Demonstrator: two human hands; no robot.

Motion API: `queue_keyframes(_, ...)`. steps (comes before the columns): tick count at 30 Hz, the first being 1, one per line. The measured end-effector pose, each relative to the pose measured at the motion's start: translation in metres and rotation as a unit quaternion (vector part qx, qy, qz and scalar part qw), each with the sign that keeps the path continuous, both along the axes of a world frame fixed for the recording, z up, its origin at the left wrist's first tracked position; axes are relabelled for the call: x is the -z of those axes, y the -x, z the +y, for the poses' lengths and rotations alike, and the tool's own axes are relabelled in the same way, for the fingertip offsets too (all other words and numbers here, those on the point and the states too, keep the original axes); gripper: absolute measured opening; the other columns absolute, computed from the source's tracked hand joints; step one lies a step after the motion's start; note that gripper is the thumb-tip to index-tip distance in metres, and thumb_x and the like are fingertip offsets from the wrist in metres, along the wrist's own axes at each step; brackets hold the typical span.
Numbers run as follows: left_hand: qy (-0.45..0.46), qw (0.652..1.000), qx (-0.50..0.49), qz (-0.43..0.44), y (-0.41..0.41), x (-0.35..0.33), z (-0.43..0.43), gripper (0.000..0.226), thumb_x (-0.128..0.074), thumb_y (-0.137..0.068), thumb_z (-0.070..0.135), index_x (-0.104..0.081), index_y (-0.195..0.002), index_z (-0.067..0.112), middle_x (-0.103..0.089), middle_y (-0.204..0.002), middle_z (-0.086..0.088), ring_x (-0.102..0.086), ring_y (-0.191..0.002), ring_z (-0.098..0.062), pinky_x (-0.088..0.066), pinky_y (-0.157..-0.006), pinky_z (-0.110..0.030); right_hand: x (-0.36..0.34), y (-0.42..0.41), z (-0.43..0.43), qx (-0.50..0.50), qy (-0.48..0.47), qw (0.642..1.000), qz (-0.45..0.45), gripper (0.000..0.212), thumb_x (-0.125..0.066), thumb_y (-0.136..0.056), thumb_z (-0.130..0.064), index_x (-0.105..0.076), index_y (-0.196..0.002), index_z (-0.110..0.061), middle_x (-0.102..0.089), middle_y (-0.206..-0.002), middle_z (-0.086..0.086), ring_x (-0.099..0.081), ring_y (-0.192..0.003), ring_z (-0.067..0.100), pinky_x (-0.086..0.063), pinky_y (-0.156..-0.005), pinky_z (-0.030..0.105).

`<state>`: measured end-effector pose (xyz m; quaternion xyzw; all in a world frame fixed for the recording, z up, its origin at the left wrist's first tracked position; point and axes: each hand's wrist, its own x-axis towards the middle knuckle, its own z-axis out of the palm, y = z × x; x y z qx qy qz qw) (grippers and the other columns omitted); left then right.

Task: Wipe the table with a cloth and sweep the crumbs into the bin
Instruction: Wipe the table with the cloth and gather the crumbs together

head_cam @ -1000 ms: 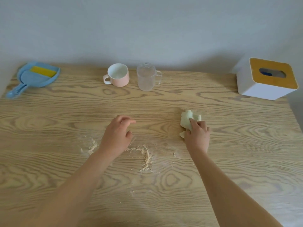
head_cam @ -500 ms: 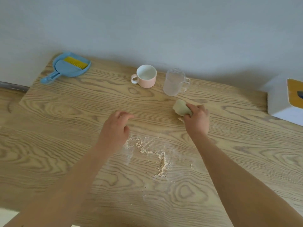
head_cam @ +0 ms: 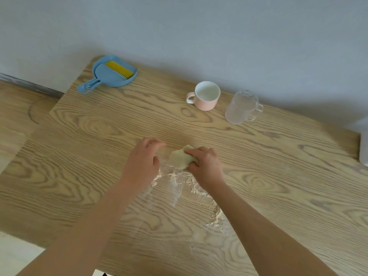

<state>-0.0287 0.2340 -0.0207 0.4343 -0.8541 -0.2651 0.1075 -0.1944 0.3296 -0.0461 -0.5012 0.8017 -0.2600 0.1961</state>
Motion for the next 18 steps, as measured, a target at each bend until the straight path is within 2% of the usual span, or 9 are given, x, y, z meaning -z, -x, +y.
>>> queue_keyframes(2,-0.005,1.000,-0.008,-0.002,-0.004,0.000,-0.007,0.047,-0.050,-0.083,-0.001,-0.056,-0.123,0.022,-0.048,-0.126,0.004,-0.042,-0.119,-0.013,-0.034,-0.100,-0.027,-0.008,0.014,-0.016,0.040,0.036,0.999,-0.005,0.042,-0.062,-0.075,-0.003,-0.067,-0.114,-0.020,-0.065,-0.097,0.004,-0.049,-0.091,0.025,-0.040,-0.074,0.030)
queue_keyframes(4,-0.003,1.000,-0.020,-0.007,-0.011,-0.001,-0.015,0.046,-0.049,-0.084,0.000,-0.055,-0.123,0.024,-0.046,-0.126,0.006,-0.042,-0.120,-0.012,-0.032,-0.100,-0.026,-0.013,0.031,-0.041,0.070,0.044,0.997,0.005,0.044,-0.058,-0.076,-0.001,-0.066,-0.116,-0.018,-0.063,-0.101,0.008,-0.049,-0.094,0.027,-0.035,-0.075,0.028)
queue_keyframes(8,-0.001,0.999,-0.045,-0.022,-0.032,-0.003,-0.031,0.045,-0.048,-0.087,0.001,-0.053,-0.126,0.024,-0.044,-0.128,0.007,-0.039,-0.120,-0.010,-0.025,-0.097,-0.020,-0.007,0.051,-0.086,0.113,-0.038,0.992,0.048,0.046,-0.050,-0.083,-0.005,-0.057,-0.126,-0.019,-0.051,-0.119,0.010,-0.042,-0.111,0.030,-0.036,-0.087,0.033)
queue_keyframes(10,0.003,0.998,-0.050,-0.030,-0.045,-0.002,-0.037,0.046,-0.047,-0.088,0.001,-0.053,-0.127,0.024,-0.044,-0.128,0.006,-0.039,-0.121,-0.011,-0.024,-0.098,-0.021,0.002,0.041,-0.100,0.110,-0.068,0.989,0.077,0.046,-0.045,-0.084,-0.003,-0.056,-0.126,-0.019,-0.048,-0.123,0.009,-0.038,-0.110,0.030,-0.035,-0.089,0.033)
queue_keyframes(13,-0.001,0.997,-0.061,-0.038,-0.063,0.003,-0.048,0.047,-0.047,-0.087,0.000,-0.054,-0.127,0.023,-0.045,-0.129,0.004,-0.040,-0.123,-0.014,-0.028,-0.102,-0.025,0.010,0.011,-0.126,0.062,-0.057,0.993,0.086,0.048,-0.045,-0.082,0.001,-0.058,-0.123,-0.020,-0.049,-0.123,0.005,-0.036,-0.110,0.029,-0.034,-0.083,0.028)
queue_keyframes(18,-0.011,0.997,-0.075,-0.027,-0.080,0.007,-0.056,0.047,-0.048,-0.086,-0.001,-0.053,-0.126,0.021,-0.047,-0.130,0.001,-0.042,-0.123,-0.016,-0.035,-0.104,-0.033,0.010,-0.046,-0.142,-0.084,-0.028,0.992,0.092,0.046,-0.051,-0.082,-0.001,-0.062,-0.119,-0.025,-0.054,-0.119,-0.003,-0.038,-0.103,0.023,-0.038,-0.078,0.028)
